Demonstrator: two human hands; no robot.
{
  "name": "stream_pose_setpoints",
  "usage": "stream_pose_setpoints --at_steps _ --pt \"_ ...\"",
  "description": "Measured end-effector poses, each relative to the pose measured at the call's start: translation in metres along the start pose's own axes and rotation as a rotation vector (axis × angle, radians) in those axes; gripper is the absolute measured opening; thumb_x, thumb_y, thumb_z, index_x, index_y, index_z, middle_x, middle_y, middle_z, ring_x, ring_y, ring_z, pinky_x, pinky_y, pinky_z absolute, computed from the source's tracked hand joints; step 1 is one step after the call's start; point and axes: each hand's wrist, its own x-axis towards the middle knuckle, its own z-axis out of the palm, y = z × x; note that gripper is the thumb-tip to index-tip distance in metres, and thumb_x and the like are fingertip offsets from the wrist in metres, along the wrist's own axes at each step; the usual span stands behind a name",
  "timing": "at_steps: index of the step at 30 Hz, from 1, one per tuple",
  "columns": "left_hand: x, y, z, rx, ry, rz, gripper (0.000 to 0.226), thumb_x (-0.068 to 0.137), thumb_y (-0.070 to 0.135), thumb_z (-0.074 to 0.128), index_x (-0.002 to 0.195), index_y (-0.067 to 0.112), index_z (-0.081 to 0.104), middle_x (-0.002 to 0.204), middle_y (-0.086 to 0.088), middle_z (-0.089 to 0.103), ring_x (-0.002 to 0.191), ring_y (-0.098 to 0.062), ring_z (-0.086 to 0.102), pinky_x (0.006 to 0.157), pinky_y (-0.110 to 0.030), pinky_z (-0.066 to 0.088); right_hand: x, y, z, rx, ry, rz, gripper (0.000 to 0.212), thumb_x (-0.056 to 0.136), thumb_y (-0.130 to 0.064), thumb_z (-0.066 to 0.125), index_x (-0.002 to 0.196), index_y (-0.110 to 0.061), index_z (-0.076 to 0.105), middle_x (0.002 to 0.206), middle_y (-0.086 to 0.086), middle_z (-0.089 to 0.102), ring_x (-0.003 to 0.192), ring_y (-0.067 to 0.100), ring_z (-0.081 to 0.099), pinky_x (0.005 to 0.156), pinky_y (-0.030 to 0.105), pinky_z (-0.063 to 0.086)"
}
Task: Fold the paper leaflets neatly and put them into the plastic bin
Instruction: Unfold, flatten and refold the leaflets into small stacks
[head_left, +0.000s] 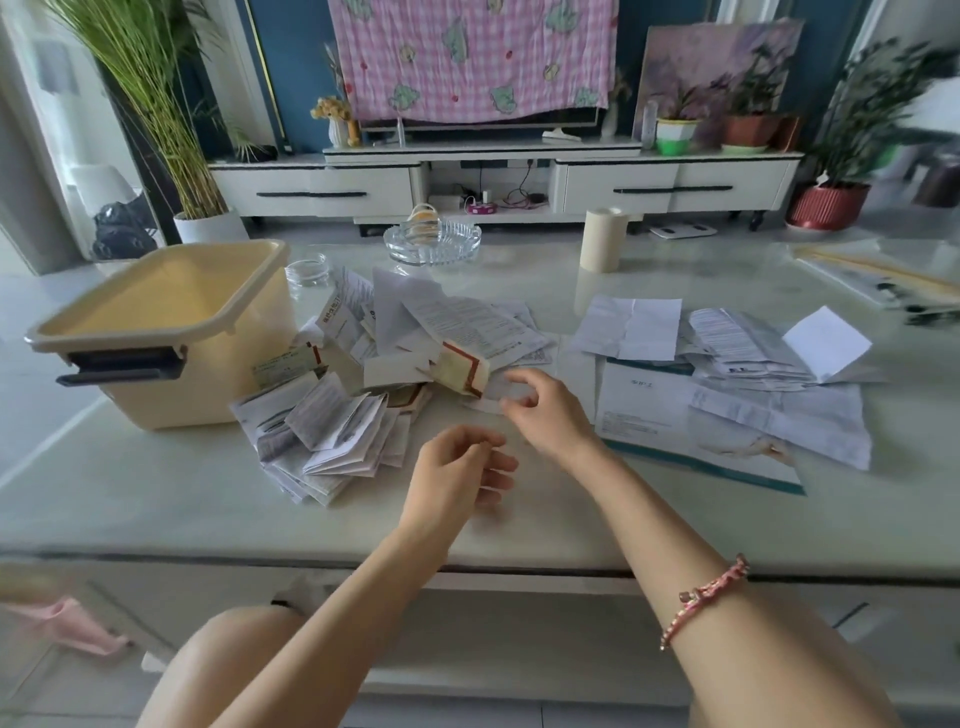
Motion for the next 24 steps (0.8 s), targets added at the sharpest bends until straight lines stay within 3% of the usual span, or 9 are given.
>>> stream_pose_setpoints --at_steps 3,6,11,18,21,24 --pt "-0.015 -0.012 0.003 0.055 0.043 0.022 0.026 0.09 -0.008 0.039 0.085 0.005 0.061 0.068 -0.007 0.065 0.056 -0.017 0.056 0.051 -0.024 0.048 -0.014 0.016 -0.03 -0.152 0.056 0.008 0.033 0.089 -0.009 0.053 0.121 -0.013 0.056 0.097 0.003 0.057 0.088 0.016 0.054 0.074 0.021 0.037" --pt "-0.023 -0.002 0.013 0.19 -0.032 0.098 0.029 0.091 -0.008 0.039 0.082 0.01 0.06 0.071 -0.006 0.066 0.061 -0.02 0.058 0.057 -0.029 0.045 -0.028 0.033 -0.063 -0.281 0.095 0.02 0.033 0.086 -0.008 0.056 0.119 -0.01 0.056 0.108 0.009 0.057 0.102 0.022 0.055 0.076 0.022 0.037" --pt "-0.019 0.02 0.037 0.316 -0.095 0.104 0.027 0.091 -0.002 0.041 0.082 0.015 0.06 0.081 -0.004 0.067 0.07 -0.019 0.06 0.062 -0.027 0.048 -0.045 0.058 -0.105 -0.448 0.092 0.068 0.038 0.088 -0.013 0.056 0.126 -0.009 0.051 0.125 0.011 0.05 0.114 0.024 0.048 0.093 0.029 0.04" --pt "0.009 0.039 0.1 0.232 -0.214 0.037 0.026 0.092 -0.001 0.039 0.086 0.012 0.06 0.087 -0.005 0.066 0.074 -0.016 0.06 0.064 -0.024 0.05 -0.048 0.081 -0.145 -0.422 0.268 0.089 0.035 0.085 -0.003 0.051 0.119 -0.007 0.056 0.121 0.012 0.056 0.114 0.027 0.048 0.09 0.028 0.036" --pt "0.016 0.03 0.115 0.206 -0.276 0.053 0.025 0.092 -0.001 0.04 0.087 0.012 0.061 0.09 -0.005 0.066 0.073 -0.016 0.06 0.067 -0.027 0.05 -0.044 0.091 -0.151 -0.562 0.275 0.066 0.036 0.086 -0.004 0.05 0.121 -0.007 0.054 0.125 0.011 0.054 0.117 0.027 0.046 0.096 0.03 0.034" --pt "0.028 0.021 0.104 0.255 -0.331 0.163 0.025 0.093 0.002 0.042 0.086 0.016 0.062 0.089 0.0 0.067 0.073 -0.011 0.063 0.068 -0.027 0.051 -0.029 0.093 -0.146 -0.76 0.25 -0.017 0.04 0.093 -0.013 0.043 0.132 -0.01 0.047 0.143 0.009 0.038 0.132 0.025 0.033 0.105 0.029 0.023"
